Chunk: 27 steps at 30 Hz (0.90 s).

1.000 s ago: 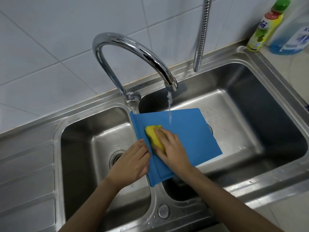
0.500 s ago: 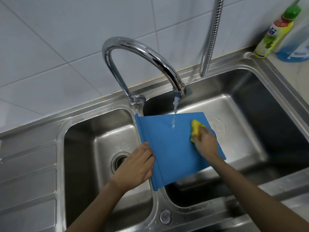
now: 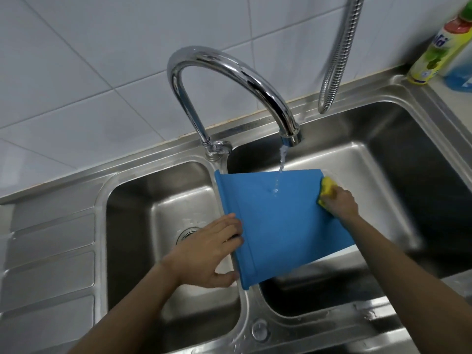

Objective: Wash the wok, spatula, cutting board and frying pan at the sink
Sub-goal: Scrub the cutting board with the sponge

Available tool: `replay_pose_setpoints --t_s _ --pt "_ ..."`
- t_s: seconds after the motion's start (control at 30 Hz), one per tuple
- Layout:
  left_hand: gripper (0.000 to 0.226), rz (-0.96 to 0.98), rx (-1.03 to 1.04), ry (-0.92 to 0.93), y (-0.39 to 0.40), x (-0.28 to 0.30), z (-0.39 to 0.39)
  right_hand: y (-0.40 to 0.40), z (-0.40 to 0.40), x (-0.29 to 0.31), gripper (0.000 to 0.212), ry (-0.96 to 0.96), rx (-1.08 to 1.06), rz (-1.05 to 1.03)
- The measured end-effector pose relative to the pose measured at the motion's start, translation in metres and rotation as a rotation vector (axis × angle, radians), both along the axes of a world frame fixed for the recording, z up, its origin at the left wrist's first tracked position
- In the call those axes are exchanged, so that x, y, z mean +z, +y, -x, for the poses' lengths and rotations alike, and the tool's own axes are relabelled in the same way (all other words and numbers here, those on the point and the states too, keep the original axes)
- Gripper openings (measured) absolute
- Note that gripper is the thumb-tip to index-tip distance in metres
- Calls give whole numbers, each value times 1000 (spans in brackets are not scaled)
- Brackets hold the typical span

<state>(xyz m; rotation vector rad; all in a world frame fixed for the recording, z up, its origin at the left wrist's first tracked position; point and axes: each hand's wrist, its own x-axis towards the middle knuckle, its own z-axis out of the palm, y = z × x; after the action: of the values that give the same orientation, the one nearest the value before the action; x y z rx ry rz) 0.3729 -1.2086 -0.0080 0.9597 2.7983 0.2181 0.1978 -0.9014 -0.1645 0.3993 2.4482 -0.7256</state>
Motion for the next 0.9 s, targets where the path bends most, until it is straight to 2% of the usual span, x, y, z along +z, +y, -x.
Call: replay_pose_setpoints --t_s 0.07,0.13,0.27,0.37,0.47,0.57,0.73,0.83,0.9 --pt "57 71 -74 0 -6 -1 5 -8 -30 22 55 62 -20 81" --pt "45 75 -140 52 -9 -5 9 -24 -72 49 58 119 21 216" --pt "38 112 -239 182 -12 -8 12 -62 -156 92 57 263 257 426" --pt "39 153 -273 238 -10 -6 12 -82 -183 101 64 371 397 382" --pt "36 204 -333 270 -9 -3 15 -87 -179 96 64 420 376 294" --pt "31 255 -392 290 -6 5 18 -72 -161 84 58 383 293 206" --pt "32 220 -410 296 15 29 9 -10 -125 65 46 65 152 79" --pt "41 182 -397 344 46 49 3 23 -118 88 58 27 82 218" --pt "43 144 -348 369 70 67 7 37 -119 115 48 121 22 324"
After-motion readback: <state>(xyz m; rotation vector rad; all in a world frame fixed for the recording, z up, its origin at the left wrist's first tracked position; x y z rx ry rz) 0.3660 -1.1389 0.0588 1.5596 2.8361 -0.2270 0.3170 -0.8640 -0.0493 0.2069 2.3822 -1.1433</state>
